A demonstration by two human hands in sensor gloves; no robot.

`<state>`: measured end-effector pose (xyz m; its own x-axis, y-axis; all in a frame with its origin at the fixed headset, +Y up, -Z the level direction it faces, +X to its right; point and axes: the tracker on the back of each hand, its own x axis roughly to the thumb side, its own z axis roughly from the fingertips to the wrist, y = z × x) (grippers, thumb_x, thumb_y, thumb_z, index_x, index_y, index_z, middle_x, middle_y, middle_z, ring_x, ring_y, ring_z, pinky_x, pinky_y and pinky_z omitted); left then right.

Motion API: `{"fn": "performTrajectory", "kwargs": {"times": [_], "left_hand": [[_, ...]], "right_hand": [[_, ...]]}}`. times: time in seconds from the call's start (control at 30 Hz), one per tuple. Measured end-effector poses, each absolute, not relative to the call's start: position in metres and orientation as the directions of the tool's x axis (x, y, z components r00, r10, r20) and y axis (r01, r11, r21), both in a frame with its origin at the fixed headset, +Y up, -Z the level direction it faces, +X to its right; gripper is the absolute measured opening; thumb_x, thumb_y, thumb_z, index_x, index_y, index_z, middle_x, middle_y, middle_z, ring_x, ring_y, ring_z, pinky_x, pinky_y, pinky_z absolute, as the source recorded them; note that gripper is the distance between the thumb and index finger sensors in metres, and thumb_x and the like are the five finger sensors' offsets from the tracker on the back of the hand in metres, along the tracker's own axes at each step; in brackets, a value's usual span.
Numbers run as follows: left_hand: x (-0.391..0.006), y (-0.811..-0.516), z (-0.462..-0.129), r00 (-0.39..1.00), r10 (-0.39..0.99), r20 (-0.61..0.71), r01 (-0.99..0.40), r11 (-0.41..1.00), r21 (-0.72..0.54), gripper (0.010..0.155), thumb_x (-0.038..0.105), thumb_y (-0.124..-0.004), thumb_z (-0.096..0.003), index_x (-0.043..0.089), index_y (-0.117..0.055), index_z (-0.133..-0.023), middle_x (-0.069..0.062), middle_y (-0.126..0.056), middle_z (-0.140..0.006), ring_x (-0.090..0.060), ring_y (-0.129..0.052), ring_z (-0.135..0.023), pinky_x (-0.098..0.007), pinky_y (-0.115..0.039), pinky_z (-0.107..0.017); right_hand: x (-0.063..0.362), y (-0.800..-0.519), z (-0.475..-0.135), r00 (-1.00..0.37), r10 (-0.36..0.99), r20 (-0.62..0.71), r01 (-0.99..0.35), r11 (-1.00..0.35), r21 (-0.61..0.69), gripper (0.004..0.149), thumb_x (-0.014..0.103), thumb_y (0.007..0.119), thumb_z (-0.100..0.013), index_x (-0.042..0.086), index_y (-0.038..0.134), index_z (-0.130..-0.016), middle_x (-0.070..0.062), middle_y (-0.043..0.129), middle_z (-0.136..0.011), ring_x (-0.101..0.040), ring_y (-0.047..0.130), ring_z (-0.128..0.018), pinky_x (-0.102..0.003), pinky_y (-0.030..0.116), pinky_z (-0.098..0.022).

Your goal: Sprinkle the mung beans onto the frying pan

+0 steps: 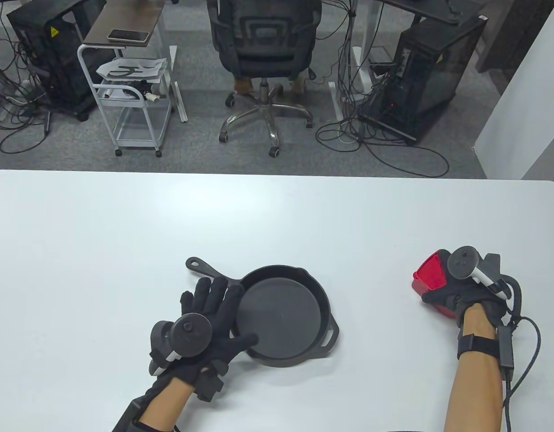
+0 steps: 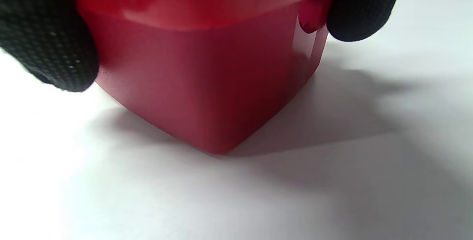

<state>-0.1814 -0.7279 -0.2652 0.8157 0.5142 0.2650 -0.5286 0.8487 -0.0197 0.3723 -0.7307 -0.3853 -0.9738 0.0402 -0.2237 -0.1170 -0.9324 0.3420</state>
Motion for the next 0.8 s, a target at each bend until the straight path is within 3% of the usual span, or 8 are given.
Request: {"fn": "performTrajectory", "kwargs": {"times": [0.2,0.4,0.57,0.8], "left_hand": [[-0.185,-0.723,-0.265,0.818,0.520,0.246,-0.535,0.845,-0.008,0.105,0.096,-0.060,-0.0277,0.040,-0.039,-0.114,0.005,-0.026,-0.124,-0.026,-0.022,-0.114,-0.060,-0.032,-0.080],[-0.192,-0.720,-0.263,0.766,0.601,0.230,-0.614,0.789,-0.017,0.104,0.096,-0.059,-0.0290,0.037,-0.041,-0.114,0.000,-0.037,-0.122,-0.029,-0.032,-0.112,-0.059,-0.043,-0.077],[-0.202,-0.714,-0.260,0.645,0.736,0.205,-0.749,0.662,-0.019,0.103,0.095,-0.058,-0.0310,0.033,-0.045,-0.113,-0.003,-0.045,-0.120,-0.033,-0.046,-0.106,-0.057,-0.057,-0.070],[-0.214,-0.712,-0.259,0.392,0.907,0.152,-0.911,0.406,-0.068,0.102,0.094,-0.058,-0.0328,0.029,-0.049,-0.111,-0.009,-0.061,-0.113,-0.037,-0.070,-0.091,-0.051,-0.076,-0.052]], "right_hand": [[0.334,-0.699,-0.377,-0.993,0.059,-0.098,-0.087,-0.946,0.313,0.113,0.068,0.098,-0.035,0.040,0.023,-0.114,-0.030,0.023,-0.123,-0.062,0.037,-0.106,-0.070,0.067,-0.063],[0.263,-0.652,-0.363,-0.987,0.105,0.118,-0.074,-0.967,0.243,0.112,0.070,0.097,-0.035,0.039,0.024,-0.115,-0.031,0.025,-0.123,-0.063,0.039,-0.106,-0.069,0.068,-0.061],[0.181,-0.618,-0.342,-0.935,0.111,0.336,-0.042,-0.978,0.206,0.112,0.071,0.096,-0.035,0.039,0.024,-0.115,-0.031,0.026,-0.123,-0.063,0.040,-0.106,-0.069,0.069,-0.061],[0.087,-0.594,-0.309,-0.822,0.138,0.553,-0.027,-0.978,0.205,0.112,0.071,0.096,-0.036,0.038,0.025,-0.115,-0.032,0.026,-0.123,-0.063,0.040,-0.106,-0.069,0.068,-0.061]]}}
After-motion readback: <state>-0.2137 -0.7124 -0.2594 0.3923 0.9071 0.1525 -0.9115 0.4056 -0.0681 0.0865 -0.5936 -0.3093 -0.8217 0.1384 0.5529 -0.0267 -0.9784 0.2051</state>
